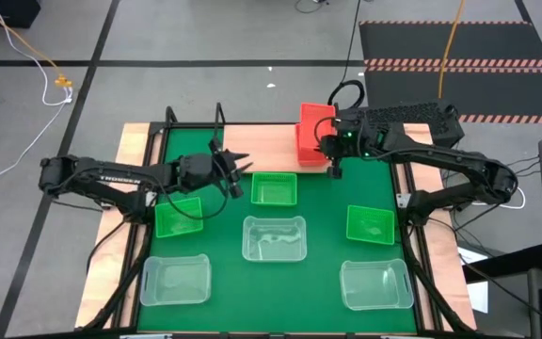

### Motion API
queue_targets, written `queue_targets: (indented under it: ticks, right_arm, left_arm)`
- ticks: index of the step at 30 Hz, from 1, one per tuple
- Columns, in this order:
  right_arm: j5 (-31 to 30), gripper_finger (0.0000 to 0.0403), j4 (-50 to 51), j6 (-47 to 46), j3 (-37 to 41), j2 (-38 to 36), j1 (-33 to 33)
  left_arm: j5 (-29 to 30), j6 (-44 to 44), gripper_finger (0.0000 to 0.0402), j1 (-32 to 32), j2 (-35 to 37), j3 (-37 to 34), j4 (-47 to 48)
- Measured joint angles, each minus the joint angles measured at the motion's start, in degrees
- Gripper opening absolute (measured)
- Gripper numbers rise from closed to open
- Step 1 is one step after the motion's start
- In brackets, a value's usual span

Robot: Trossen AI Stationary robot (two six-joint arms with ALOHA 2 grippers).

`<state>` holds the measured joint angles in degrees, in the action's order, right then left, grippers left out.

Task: Stack baskets on shelf by color
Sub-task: Stack the orange bin on top of the stacked orange bins on the shelf

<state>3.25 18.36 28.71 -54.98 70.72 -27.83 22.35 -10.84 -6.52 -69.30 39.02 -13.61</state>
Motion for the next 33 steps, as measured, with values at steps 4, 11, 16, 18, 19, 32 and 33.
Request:
queue_targets:
  ticks: [4,11,16,18,19,32,33]
  right_arm:
    - [2.7,0.0000,-0.6,2.6,0.0,0.0,-1.6]
    - [9.0,0.0000,0.2,4.8,0.0,2.5,-4.5]
    - [9.1,0.0000,-0.3,5.1,-0.2,6.2,-4.5]
    - [9.5,0.0000,-0.2,5.1,-0.1,7.3,-4.4]
    - [9.8,0.0000,-0.1,5.1,-0.1,7.6,-4.4]
    - [12.0,0.0001,2.1,4.9,0.0,7.6,-4.8]
    - [12.0,0.0003,2.1,4.8,0.0,7.6,-4.8]
  left_arm:
    - [0.0,1.6,0.0127,-2.4,0.0,0.1,-0.3]
    - [-0.1,3.2,0.0127,-4.9,0.0,0.1,0.0]
    - [0.0,2.3,0.0127,-6.1,0.0,0.1,0.0]
    - [0.0,2.3,0.0127,-6.7,0.0,0.1,-0.1]
    - [0.0,2.3,0.0127,-7.0,0.0,0.1,-0.1]
    - [0.0,2.3,0.0127,-10.1,0.0,0.2,-0.4]
    - [0.0,2.4,0.0127,-10.2,0.0,0.2,-0.4]
